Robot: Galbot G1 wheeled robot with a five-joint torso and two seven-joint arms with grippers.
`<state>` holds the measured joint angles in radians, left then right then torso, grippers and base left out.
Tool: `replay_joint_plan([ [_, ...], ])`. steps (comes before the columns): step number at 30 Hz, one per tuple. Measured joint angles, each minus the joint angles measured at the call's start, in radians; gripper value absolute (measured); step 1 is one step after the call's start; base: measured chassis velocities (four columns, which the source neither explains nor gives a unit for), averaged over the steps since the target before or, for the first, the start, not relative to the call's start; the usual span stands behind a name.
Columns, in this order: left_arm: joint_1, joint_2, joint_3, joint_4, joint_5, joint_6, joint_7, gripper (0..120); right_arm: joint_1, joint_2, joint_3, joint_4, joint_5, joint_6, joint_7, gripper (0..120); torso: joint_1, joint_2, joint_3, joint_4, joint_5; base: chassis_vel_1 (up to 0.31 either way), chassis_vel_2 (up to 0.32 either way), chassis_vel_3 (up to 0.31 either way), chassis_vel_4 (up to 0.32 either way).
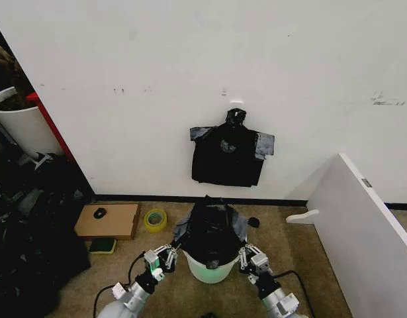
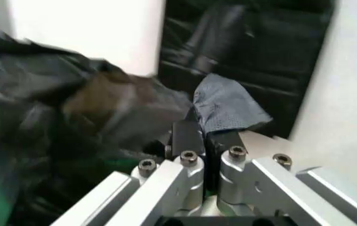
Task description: Place the garbage bag over the trash bin.
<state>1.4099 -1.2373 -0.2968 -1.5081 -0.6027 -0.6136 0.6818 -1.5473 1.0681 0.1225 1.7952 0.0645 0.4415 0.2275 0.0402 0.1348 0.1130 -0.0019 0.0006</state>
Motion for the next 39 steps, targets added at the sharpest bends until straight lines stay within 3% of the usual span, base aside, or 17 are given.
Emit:
replay_joint_plan([
  [4,0.028,0.012,-0.004,-0.025,0.016,-0.002,-0.028,0,-0.047,-0.038,-0.001,0.04,-0.012,-0.011,0.047,0,0.0,0.0,0.0,0.0003,-0.0001,0.0,0.0,0.0,0.0],
  [11,0.101,0.048,-0.025,-0.054,0.099,-0.03,-0.175,0,-0.162,-0.104,-0.004,0.073,-0.038,-0.014,0.041,0,0.0,0.0,0.0,0.0002,-0.0004,0.0,0.0,0.0,0.0],
  [15,0.106,0.045,-0.026,-0.025,0.15,-0.035,-0.251,0,-0.128,-0.071,-0.008,-0.023,-0.052,0.021,0.029,0,0.0,0.0,0.0,0.0003,0.0,0.0,0.0,0.0,0.0],
  [23,0.152,0.049,-0.023,-0.016,0.22,-0.048,-0.306,0,-0.123,-0.056,-0.01,-0.079,-0.059,0.049,0.007,0,0.0,0.0,0.0,0.0003,-0.0002,0.0,0.0,0.0,0.0],
  [29,0.135,0.028,-0.02,0.063,0.303,-0.045,-0.382,0,-0.089,-0.026,-0.014,-0.159,-0.077,0.064,-0.004,0,0.0,0.0,0.0,0.0002,-0.0002,0.0,0.0,0.0,0.0],
  [39,0.079,-0.016,-0.016,0.099,0.318,-0.006,-0.442,0,0.013,0.029,-0.009,-0.267,-0.035,0.098,-0.033,0,0.0,0.0,0.0,0.0003,-0.0001,0.0,0.0,0.0,0.0],
])
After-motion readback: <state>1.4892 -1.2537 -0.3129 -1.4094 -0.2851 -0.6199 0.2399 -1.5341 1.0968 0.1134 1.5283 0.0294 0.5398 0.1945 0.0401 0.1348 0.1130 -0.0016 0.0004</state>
